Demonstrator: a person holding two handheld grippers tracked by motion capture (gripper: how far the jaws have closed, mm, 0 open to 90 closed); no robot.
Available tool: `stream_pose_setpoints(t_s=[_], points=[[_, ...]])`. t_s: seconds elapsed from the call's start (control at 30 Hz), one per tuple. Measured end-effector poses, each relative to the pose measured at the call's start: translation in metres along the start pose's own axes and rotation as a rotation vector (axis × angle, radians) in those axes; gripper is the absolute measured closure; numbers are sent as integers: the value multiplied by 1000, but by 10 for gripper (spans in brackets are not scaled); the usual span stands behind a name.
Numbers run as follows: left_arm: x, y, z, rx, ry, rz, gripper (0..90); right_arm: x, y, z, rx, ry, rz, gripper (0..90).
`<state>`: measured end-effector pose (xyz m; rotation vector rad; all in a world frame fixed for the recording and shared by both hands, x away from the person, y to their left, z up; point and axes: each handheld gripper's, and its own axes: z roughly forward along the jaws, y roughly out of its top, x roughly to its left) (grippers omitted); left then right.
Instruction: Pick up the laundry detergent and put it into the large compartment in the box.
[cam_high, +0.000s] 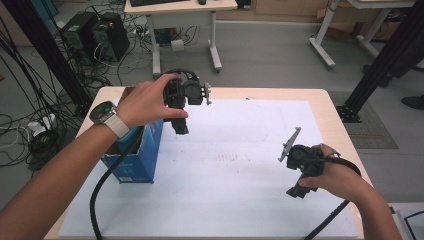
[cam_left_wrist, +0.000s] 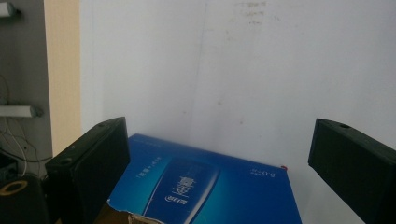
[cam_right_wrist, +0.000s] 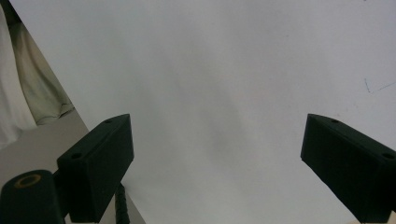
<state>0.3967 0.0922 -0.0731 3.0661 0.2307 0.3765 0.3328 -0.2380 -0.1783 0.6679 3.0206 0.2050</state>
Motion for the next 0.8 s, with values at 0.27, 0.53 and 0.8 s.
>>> stream_pose_setpoints(t_s=[0.27, 0.53, 0.8], points=[[0, 0, 0, -3, -5, -4, 58, 1, -1, 0, -2, -4, 0, 87], [0, -3, 1, -10, -2, -13, 58, 1, -1, -1, -3, -5, -7, 87], [-1, -3, -1, -11, -1, -10, 58, 3, -1, -2, -3, -6, -6, 87]])
